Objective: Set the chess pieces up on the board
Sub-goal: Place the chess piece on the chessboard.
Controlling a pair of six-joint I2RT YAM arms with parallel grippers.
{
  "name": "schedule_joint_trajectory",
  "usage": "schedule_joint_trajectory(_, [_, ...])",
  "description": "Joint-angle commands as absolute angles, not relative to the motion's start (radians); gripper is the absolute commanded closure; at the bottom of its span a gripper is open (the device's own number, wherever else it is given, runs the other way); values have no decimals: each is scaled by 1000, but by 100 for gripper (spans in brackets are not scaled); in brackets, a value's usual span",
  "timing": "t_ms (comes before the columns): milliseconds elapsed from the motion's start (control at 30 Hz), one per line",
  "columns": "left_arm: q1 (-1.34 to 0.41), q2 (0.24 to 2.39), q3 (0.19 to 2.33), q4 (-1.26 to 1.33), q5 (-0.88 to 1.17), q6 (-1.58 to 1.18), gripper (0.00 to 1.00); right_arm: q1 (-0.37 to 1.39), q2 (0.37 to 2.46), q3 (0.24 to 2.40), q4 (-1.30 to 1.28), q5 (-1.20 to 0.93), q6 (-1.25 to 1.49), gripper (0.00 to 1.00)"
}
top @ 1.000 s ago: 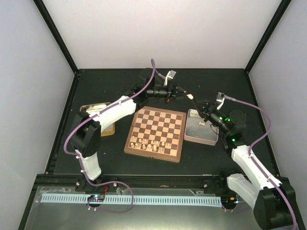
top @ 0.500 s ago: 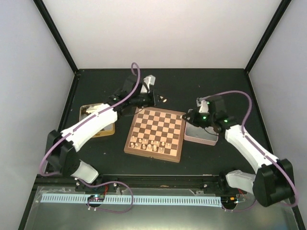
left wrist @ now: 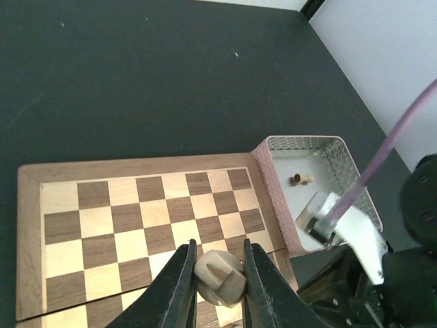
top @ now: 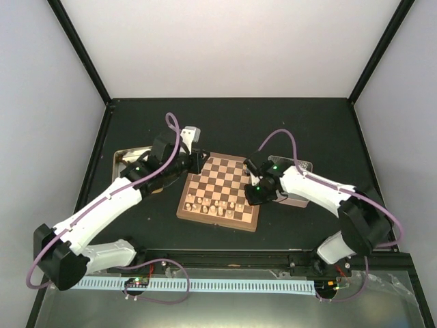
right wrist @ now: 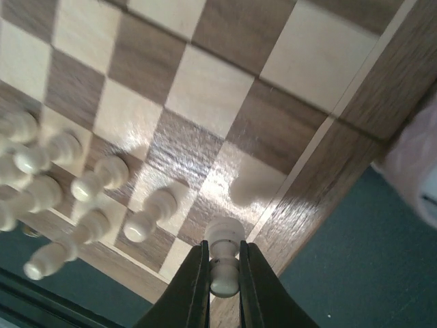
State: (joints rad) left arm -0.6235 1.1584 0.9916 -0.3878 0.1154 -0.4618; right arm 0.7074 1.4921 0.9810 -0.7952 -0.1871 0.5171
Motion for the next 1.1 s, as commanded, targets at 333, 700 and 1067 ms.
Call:
schedule_joint_trajectory(333, [-621, 1090, 962, -374, 66, -368, 98, 815, 1634, 1079, -912, -101, 516, 91])
schedule_joint_trajectory(700, [-621, 1093, 958, -367, 87, -361, 99, 817, 1574, 1118, -917, -120, 545, 61])
schedule_joint_trajectory(1067, [-706, 1222, 934, -290, 101, -364, 98, 707, 1325, 1011, -785, 30, 665, 50])
